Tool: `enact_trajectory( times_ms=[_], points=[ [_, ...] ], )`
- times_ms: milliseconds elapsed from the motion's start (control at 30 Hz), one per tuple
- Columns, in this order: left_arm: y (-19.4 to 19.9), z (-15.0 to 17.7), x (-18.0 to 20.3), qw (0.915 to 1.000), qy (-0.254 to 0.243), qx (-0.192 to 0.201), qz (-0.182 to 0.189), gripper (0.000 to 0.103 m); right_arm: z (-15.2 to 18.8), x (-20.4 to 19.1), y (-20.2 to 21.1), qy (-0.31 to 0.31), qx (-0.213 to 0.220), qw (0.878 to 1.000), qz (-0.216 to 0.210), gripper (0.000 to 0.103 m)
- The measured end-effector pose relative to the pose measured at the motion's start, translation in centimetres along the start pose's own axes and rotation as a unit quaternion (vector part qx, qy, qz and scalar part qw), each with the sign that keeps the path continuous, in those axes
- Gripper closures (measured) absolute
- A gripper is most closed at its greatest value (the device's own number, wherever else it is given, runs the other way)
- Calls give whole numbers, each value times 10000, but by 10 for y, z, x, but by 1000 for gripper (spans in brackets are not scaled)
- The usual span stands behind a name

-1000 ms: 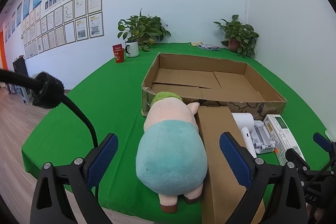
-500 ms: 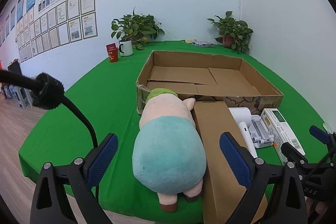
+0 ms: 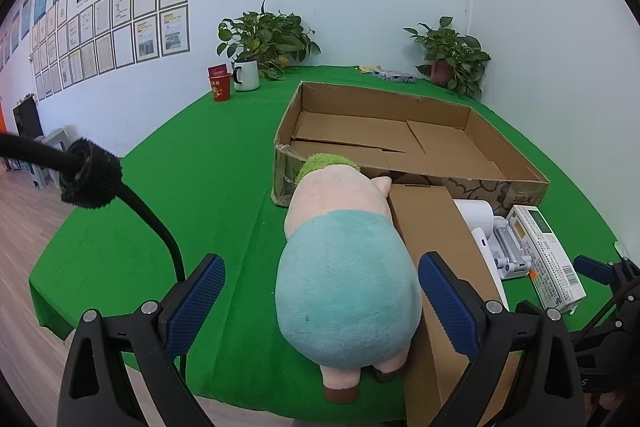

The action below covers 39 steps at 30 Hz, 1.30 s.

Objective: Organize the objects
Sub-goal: 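Move the right tool toward the plush pig lying on the long box, then grasp the plush pig's teal body with the right gripper and lift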

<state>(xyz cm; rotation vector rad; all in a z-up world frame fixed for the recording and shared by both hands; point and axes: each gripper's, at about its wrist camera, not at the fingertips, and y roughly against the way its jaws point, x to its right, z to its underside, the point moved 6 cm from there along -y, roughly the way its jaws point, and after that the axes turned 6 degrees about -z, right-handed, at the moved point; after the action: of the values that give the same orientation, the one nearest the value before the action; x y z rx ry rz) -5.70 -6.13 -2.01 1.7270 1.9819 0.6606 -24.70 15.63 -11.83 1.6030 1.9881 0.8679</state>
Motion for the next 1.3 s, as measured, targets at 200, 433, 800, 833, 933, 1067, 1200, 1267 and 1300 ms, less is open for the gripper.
enact_trajectory(
  times_ms=[200, 433, 800, 833, 933, 1067, 1200, 1267, 1300],
  points=[
    [-7, 3, -10, 9999, 103, -106, 49, 5, -6, -13, -3, 144, -199, 9996, -132, 1],
    [-18, 9, -16, 9979, 308, -368, 433, 5, -13, -18, -4, 126, -255, 9994, -178, 1],
    [-45, 26, -8, 9835, 705, -1013, 1326, 6, -16, -16, -6, 157, -254, 9992, -254, 1],
    [-51, 29, -3, 9822, 646, -1108, 1372, 6, -16, -13, -5, 136, -233, 9993, -243, 1],
    [-64, 39, 10, 9793, 533, -1292, 1466, 10, -18, -7, -2, 67, -169, 9994, -287, 1],
    [-74, 46, 17, 9748, 629, -1401, 1619, 15, -20, -5, -2, 107, -139, 9995, -249, 1],
    [-75, 46, 20, 9752, 583, -1367, 1639, 25, -24, -10, -4, 92, -157, 9992, -365, 1],
    [-75, 46, 19, 9745, 618, -1366, 1668, 28, -25, -13, -4, 110, -158, 9990, -393, 1],
    [-75, 45, 18, 9743, 629, -1362, 1679, 31, -25, -14, -5, 111, -170, 9990, -409, 1]
  ],
)
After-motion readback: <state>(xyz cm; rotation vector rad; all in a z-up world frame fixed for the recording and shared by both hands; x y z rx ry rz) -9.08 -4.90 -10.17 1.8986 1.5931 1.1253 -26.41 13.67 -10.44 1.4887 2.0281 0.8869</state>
